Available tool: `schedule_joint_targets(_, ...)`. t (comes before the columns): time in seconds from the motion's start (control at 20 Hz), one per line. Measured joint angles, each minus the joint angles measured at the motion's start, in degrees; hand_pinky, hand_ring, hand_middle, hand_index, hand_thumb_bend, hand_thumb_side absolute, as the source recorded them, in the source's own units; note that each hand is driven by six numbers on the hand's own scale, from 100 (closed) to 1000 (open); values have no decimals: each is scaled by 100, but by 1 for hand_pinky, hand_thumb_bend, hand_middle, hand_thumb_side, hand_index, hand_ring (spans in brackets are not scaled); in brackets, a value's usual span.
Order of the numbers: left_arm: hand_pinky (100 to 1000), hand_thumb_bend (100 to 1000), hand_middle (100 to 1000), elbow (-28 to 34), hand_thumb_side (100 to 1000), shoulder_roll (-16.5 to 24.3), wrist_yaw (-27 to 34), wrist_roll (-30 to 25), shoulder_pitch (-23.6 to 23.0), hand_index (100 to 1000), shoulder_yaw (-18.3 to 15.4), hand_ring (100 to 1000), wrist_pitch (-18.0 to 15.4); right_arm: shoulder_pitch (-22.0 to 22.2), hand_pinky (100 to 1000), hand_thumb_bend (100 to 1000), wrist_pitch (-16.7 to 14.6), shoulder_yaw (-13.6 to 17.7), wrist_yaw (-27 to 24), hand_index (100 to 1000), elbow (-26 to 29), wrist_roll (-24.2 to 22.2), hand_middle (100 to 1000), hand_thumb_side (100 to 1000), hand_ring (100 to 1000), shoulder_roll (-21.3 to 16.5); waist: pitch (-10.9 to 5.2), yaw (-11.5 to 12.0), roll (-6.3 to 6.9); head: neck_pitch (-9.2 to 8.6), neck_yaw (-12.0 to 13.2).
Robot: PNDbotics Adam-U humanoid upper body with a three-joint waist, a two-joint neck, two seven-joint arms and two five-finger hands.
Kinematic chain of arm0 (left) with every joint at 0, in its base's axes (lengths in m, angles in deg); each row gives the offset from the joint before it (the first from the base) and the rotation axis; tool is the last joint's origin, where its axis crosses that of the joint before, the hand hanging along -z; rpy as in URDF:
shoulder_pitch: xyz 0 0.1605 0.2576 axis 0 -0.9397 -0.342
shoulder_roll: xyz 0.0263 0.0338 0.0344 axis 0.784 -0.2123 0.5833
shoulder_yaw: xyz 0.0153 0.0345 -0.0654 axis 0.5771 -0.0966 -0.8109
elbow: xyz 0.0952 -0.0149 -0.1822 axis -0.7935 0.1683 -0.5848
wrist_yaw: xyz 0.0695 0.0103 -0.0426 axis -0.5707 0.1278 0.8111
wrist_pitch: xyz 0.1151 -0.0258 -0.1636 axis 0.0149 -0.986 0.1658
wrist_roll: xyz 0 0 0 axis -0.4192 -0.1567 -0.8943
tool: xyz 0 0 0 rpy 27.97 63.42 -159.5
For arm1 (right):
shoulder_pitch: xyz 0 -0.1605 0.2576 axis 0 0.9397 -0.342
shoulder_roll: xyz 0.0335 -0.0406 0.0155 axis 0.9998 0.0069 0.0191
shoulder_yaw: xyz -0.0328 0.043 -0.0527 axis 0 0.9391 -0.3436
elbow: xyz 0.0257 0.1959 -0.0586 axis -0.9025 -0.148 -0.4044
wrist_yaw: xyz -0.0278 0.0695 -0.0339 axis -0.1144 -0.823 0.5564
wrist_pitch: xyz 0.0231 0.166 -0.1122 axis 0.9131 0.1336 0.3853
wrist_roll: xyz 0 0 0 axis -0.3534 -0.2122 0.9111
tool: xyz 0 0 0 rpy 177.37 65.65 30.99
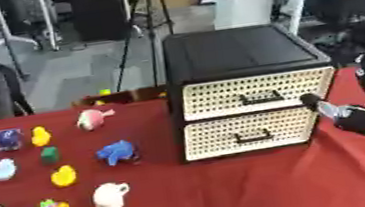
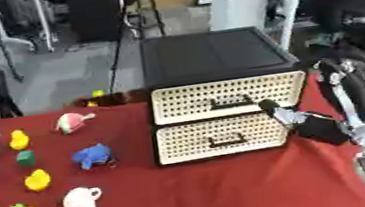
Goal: Pick up objects from table and place into drawer.
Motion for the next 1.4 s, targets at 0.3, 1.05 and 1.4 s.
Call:
schedule_joint_targets(0.3, 740, 1000, 873, 1, 1000, 0, 0, 5, 0, 874, 0, 790, 5, -51, 100, 657, -31, -40, 0, 787, 0, -42, 100, 709, 100, 0, 0, 6, 0, 0, -15)
schedule_joint_targets(1.05, 739, 1000, 873, 1, 1000, -2, 0, 12, 8, 874, 2, 791, 14, -572, 100, 671, -223, -520, 1, 798, -423, -562, 100, 709, 100, -1, 1, 73, 20, 0, -84)
schedule_joint_targets(1.4, 738, 1000, 872, 1, 1000, -4, 0, 12, 38, 874, 2, 791, 15, -574, 100, 679, -270, -602, -50, 799, -715, -673, 100, 707, 100, -17, 4, 103, 41, -36, -85)
